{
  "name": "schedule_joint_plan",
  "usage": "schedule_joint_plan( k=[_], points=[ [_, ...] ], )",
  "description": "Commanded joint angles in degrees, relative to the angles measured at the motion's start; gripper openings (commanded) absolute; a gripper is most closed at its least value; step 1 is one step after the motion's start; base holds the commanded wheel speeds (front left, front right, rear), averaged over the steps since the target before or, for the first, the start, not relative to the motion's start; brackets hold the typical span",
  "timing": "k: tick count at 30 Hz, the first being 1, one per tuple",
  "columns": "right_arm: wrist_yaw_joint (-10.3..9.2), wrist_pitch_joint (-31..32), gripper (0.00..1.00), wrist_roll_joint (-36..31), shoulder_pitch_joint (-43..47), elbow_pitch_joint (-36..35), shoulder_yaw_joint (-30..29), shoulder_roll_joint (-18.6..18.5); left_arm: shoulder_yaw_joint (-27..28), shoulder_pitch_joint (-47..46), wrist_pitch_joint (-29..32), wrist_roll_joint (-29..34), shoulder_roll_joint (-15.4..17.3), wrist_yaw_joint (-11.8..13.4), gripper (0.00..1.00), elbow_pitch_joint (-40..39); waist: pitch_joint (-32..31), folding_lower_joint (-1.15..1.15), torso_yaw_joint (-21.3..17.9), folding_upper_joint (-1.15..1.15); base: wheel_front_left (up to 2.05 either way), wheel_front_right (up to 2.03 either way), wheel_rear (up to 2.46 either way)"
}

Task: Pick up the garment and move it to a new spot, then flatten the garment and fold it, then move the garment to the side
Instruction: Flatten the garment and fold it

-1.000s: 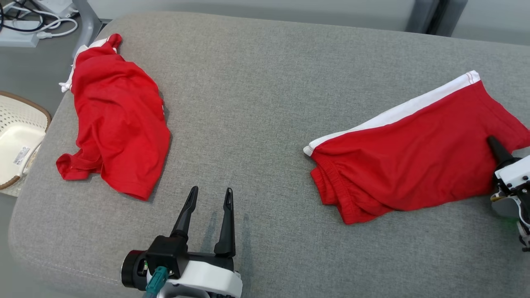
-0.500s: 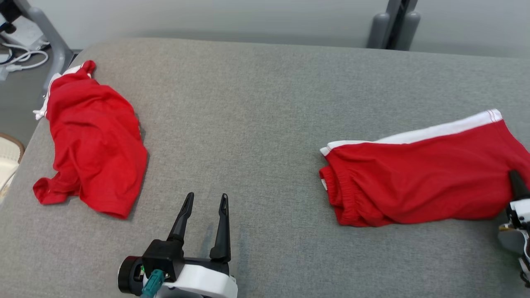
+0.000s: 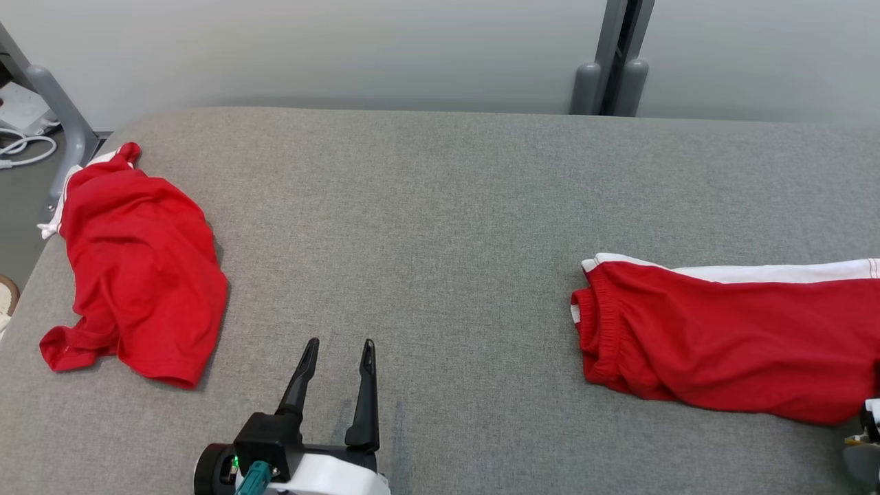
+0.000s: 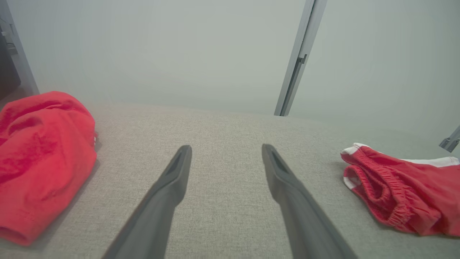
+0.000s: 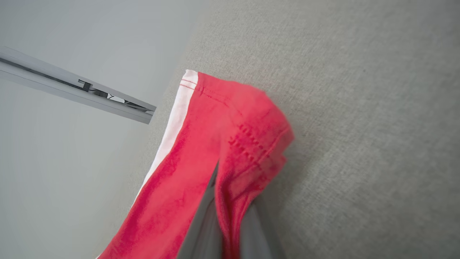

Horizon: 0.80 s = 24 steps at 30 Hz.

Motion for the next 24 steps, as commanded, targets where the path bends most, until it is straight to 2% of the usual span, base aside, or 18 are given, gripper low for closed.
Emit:
schedule_joint_plan(
  k=[1, 7, 14, 20, 24],
  points=[
    [0.0, -0.7, 0.0, -0.8, -1.1, 0.3, 0.3, -0.1, 0.3, 0.2, -0.2, -0.3, 0.2, -0.5, 1.0, 0.1, -0.2, 0.0, -0.1, 0.0, 0.0, 0.0, 0.0],
    [0.0, -2.4, 0.0, -2.3, -3.3, -2.1, 2.3, 1.1, 0.6, 0.4, -0.2, -0.3, 0.2, -0.5, 1.0, 0.1, -1.3, 0.0, 0.4, 0.0, 0.0, 0.0, 0.0],
    [0.0, -3.8, 0.0, -3.5, -2.9, -9.7, 4.7, 2.6, 1.6, 1.4, -0.2, 0.0, 0.2, -0.9, 1.0, 0.3, -2.7, 0.0, 0.9, 0.0, 0.0, 0.0, 0.0],
    [0.0, -4.3, 0.0, -4.9, -1.9, -18.3, 9.4, 4.5, 2.0, 1.7, -0.2, 0.2, 0.2, -1.1, 1.0, 0.3, -3.3, 0.0, 1.4, 0.0, 0.0, 0.0, 0.0],
    [0.0, -3.4, 0.0, -6.6, -1.6, -21.4, 14.3, 5.6, 1.7, 1.7, -0.2, -0.1, 0.2, -1.1, 1.0, 0.2, -3.3, 0.0, 2.0, 0.0, 0.0, 0.0, 0.0]
  ],
)
